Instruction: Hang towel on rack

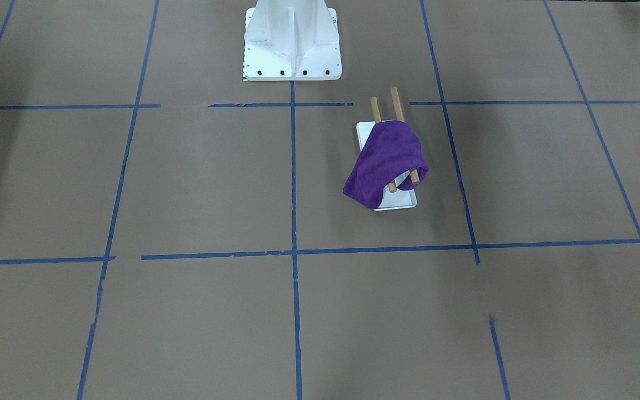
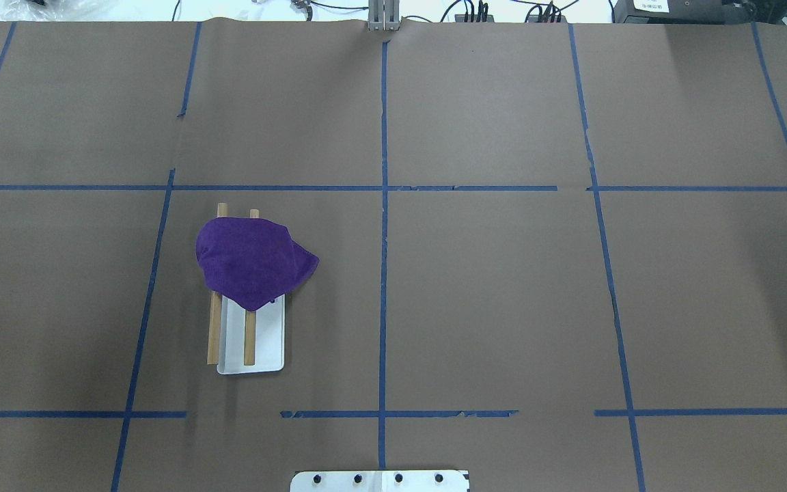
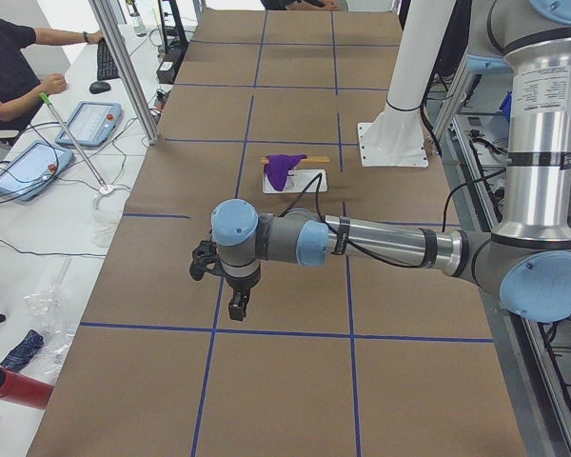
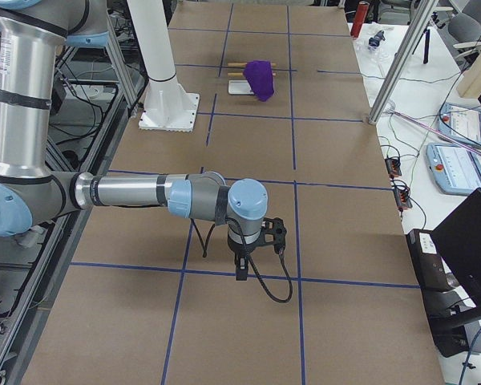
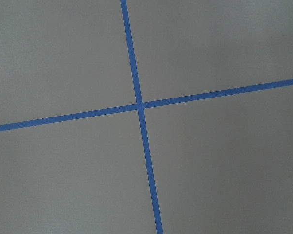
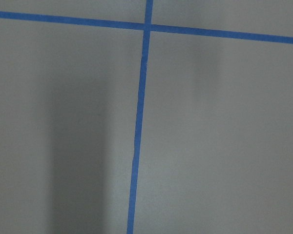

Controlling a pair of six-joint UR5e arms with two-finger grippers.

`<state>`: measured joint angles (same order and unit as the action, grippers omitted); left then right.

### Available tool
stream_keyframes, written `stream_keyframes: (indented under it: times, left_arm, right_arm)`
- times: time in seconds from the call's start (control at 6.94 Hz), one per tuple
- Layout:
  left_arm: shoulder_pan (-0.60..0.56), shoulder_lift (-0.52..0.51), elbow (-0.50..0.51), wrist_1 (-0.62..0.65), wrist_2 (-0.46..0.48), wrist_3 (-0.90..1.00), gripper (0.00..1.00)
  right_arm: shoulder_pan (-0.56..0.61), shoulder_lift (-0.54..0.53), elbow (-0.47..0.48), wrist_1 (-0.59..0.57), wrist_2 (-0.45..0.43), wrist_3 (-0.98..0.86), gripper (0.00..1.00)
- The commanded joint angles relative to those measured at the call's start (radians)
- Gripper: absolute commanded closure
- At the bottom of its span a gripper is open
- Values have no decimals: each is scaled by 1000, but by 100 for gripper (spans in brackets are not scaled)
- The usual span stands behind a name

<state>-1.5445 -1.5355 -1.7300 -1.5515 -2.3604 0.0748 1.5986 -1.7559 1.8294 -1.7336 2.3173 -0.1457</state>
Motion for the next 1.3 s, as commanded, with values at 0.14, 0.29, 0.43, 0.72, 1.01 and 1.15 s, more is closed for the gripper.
stream_keyframes:
  times: [0.14,0.29,0.43,0.72,1.01,1.15]
  left_arm:
    - [-3,-18,-6,5,10,0,0]
    - [-2,-18,9,4,12,0,0]
    - [0,-20,15,2,13,0,0]
    - [0,-22,38,-1,10,-6,0]
    - [-2,-12,24,8,10,-1,0]
    - [-2,-20,36,7,12,-1,0]
  right_arm:
    - [-8,9,-1,2,2,23,0]
    - [-8,6,-1,2,2,21,0]
    - [-8,7,-7,3,-4,8,0]
    - [-8,9,-10,3,-4,14,0]
    - [-22,12,-21,3,-2,20,0]
    - [-32,15,-19,3,-1,21,0]
